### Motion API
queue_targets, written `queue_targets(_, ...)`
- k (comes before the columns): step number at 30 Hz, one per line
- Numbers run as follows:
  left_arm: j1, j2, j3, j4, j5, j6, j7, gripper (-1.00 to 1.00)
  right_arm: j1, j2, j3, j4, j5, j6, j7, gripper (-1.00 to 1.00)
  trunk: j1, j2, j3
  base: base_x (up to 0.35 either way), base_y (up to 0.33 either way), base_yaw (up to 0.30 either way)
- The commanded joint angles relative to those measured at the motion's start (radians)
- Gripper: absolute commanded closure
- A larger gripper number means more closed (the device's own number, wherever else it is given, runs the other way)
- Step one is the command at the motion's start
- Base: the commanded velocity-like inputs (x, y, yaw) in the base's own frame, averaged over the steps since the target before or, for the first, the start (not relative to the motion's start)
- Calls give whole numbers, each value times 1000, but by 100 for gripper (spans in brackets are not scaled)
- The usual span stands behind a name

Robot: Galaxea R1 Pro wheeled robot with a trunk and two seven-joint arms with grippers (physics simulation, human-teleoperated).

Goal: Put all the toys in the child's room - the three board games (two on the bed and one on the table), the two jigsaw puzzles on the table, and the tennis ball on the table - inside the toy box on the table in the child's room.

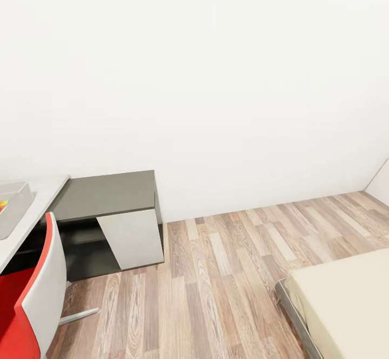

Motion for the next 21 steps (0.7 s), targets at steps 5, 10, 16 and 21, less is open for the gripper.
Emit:
queue_targets(5, -1, -1, -10, 0, 6, -3, 2, -100, 2, -63, 9, 0, -11, -4, -3, -100, 1, -2, -2, 0, 0, 0)
queue_targets(10, -1, -1, -10, 0, 7, -3, 2, -100, 2, -74, 10, 0, -10, -4, -3, -100, 1, -2, -2, 0, 0, 0)
queue_targets(16, -1, -1, -10, 0, 6, -3, 2, -100, 2, -68, 11, 0, -10, -5, -3, -100, 1, -2, -2, 0, 0, 0)
queue_targets(21, -1, -1, -9, 0, 7, -3, 2, -100, 2, -77, 10, 0, -9, -5, -3, -100, 1, -2, -2, 0, 0, 0)
